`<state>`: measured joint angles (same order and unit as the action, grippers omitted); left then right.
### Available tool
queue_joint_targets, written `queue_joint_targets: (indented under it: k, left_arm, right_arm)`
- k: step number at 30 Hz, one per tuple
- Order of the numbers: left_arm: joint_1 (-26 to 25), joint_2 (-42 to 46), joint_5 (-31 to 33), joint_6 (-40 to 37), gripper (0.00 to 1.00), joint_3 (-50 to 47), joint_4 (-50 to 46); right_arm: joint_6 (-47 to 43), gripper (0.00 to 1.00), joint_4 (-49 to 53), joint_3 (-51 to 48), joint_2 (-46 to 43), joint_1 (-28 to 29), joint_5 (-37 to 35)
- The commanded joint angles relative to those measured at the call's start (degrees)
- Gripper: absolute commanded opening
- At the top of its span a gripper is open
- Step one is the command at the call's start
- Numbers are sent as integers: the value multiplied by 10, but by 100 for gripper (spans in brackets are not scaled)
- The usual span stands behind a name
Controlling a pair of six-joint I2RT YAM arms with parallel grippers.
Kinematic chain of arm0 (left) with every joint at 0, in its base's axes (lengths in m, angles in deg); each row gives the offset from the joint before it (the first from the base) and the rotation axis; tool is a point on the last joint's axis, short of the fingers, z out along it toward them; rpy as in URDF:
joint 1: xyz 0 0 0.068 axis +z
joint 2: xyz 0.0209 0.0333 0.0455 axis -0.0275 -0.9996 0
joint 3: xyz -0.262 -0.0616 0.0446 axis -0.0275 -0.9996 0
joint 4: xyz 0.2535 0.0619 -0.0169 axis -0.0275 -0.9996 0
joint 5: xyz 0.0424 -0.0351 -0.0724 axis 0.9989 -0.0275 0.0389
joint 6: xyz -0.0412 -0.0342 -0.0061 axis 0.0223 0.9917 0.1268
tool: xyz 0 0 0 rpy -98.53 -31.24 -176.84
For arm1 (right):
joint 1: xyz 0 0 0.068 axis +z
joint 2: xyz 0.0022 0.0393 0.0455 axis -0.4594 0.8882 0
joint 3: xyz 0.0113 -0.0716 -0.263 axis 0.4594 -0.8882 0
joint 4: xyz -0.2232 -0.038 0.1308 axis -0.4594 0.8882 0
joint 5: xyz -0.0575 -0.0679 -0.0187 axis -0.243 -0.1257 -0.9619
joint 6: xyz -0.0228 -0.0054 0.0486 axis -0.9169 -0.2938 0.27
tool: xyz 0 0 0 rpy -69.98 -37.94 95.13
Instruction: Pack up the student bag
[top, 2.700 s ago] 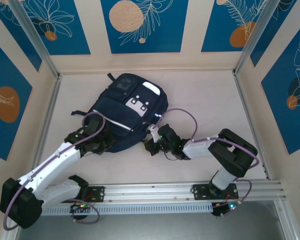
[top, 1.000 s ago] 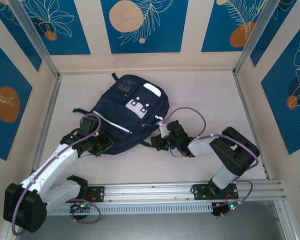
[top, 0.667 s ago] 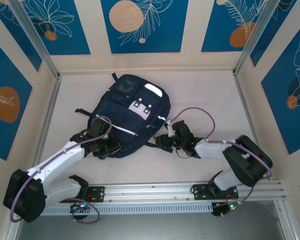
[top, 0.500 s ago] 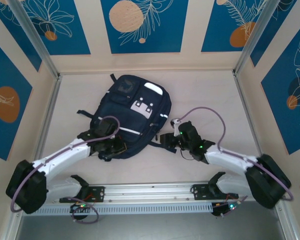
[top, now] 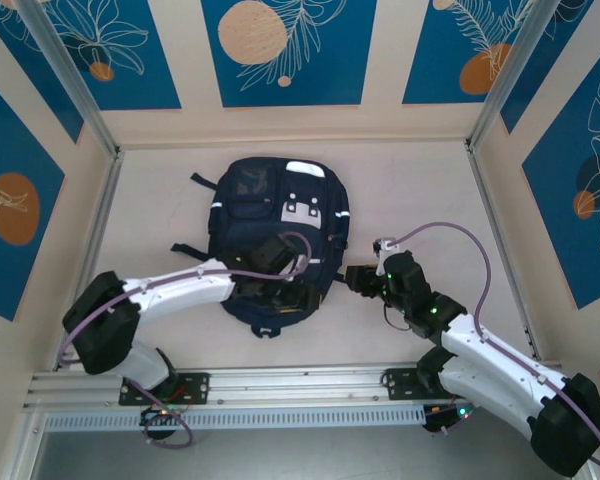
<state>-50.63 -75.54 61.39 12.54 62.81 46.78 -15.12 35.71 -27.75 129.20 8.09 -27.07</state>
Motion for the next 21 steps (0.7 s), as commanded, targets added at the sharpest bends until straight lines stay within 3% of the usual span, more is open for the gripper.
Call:
queue_joint_targets:
  k: [1,4,9,11,17,21]
  left_arm:
    - [12,68,26,-72,64,28,-58]
    - [54,121,44,-92,66,12,-77]
    - [192,179,85,-101,72,-38,-93]
    - [239,200,138,-85,75,-68,-77]
    - [283,160,313,-25,84,-46,-63]
    - [293,94,353,-17,84,2,-40]
  right_arm:
    - [10,55,12,-16,-14,-7,6]
    - [15,54,-9,-18,-4,-10,29]
    - [14,54,-23,-8,24,-12,34]
    - [14,54,-31,-9,32,-12,36]
    - [20,55,-49,-11,48,-13,46]
    - [19,55,-49,-12,44,-15,41]
